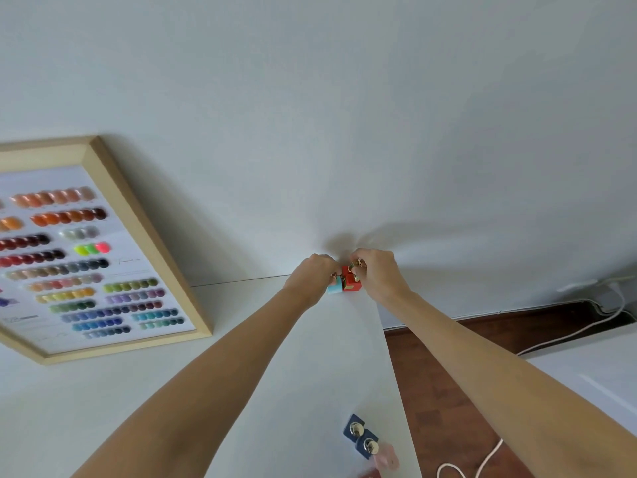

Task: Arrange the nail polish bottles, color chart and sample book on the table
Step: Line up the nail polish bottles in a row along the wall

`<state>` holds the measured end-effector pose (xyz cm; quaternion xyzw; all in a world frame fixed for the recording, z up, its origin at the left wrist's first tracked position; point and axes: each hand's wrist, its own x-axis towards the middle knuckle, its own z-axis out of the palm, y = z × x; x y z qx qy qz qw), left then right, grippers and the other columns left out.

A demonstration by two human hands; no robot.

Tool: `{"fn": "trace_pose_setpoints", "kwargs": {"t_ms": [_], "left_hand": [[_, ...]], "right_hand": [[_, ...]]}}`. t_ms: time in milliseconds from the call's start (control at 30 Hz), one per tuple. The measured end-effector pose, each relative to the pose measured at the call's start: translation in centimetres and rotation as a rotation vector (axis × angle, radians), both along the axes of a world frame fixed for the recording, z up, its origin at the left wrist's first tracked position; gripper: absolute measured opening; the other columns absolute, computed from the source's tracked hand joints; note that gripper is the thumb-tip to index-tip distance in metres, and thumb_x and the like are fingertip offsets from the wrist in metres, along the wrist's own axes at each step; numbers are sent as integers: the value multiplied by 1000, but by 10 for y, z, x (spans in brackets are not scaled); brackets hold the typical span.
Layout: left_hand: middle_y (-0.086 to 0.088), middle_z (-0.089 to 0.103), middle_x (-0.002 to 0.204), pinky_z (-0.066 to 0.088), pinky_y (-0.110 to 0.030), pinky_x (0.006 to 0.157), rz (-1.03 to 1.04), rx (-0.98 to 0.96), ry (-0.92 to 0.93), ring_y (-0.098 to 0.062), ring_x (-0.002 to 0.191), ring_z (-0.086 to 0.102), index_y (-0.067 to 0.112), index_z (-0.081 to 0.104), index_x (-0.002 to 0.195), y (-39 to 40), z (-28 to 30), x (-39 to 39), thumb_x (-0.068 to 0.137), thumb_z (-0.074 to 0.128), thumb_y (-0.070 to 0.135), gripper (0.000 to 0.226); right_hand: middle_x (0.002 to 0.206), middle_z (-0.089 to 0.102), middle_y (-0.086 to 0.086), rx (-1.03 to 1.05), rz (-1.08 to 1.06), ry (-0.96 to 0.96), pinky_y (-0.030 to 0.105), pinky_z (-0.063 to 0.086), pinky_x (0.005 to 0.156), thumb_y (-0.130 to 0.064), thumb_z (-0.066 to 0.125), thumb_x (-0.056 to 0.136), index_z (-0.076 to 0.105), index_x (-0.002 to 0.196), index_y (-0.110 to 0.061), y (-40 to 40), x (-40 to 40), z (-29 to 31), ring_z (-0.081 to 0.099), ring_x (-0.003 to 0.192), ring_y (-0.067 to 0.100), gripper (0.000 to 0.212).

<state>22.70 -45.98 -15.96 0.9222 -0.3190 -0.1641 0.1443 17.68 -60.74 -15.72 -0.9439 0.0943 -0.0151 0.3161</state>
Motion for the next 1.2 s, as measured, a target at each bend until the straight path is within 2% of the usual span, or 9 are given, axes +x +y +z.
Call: {"fn": "trace_pose_setpoints", "kwargs": {"t_ms": [133,233,333,533,633,733,900,1067,1200], "left_hand": [[-11,65,112,51,-43,89,15,-28,10,-32,99,62,9,66,117,-3,-3,1,93,53,4,28],[-11,65,111,52,-45,86,41,-121,-1,-33,97,62,13,65,119,-5,-6,-2,89,54,-1,35],[-6,62,123,52,-42,87,113,-242,-10,-30,103,62,18,59,127,-2,-14,-8,86,57,-1,44],[-1,52,125,55,-31,79,429,-406,21,-18,98,63,18,46,127,6,-40,-22,81,74,13,54],[-6,57,124,50,-26,83,568,-378,164,-17,98,63,14,47,131,3,-52,-22,81,75,13,57],[-9,65,119,49,-25,83,621,-374,258,-19,97,66,9,54,129,-6,-60,-18,82,72,13,50],[-9,75,101,56,-35,87,670,-419,271,-25,94,69,6,70,102,-17,-66,-14,85,65,6,18],[-9,76,95,56,-40,87,697,-423,263,-26,91,69,5,72,97,-22,-69,-12,84,66,4,15],[-10,74,101,55,-37,89,672,-398,274,-26,98,68,4,70,102,-19,-69,-11,82,68,6,20]], "right_hand": [[96,71,12,34,11,-14,27,47,75,0,57,86,68,101,-8,-1,1,-4,64,87,27,21],[102,71,10,85,6,-26,25,48,80,5,58,81,68,107,-11,-1,-1,-6,64,91,25,32],[105,69,8,87,-13,-61,21,46,79,7,59,79,64,114,-16,-1,-4,-11,63,91,21,42],[114,55,12,91,-157,-22,33,53,83,7,62,79,49,126,-13,-3,-11,-32,60,90,26,53],[116,59,16,110,-194,74,40,51,92,2,66,80,49,128,-6,-2,-8,-41,60,101,30,51],[110,68,15,138,-184,83,36,52,91,-1,65,83,59,119,-3,-1,-3,-46,64,98,30,37],[92,74,14,140,-184,72,29,48,78,2,58,84,71,97,-3,0,2,-55,65,86,28,19],[85,73,14,147,-204,67,23,42,69,3,58,83,72,88,-2,1,7,-61,63,78,25,16],[87,74,12,148,-192,74,27,48,74,-2,61,84,72,91,-3,0,4,-58,64,78,22,13]]}}
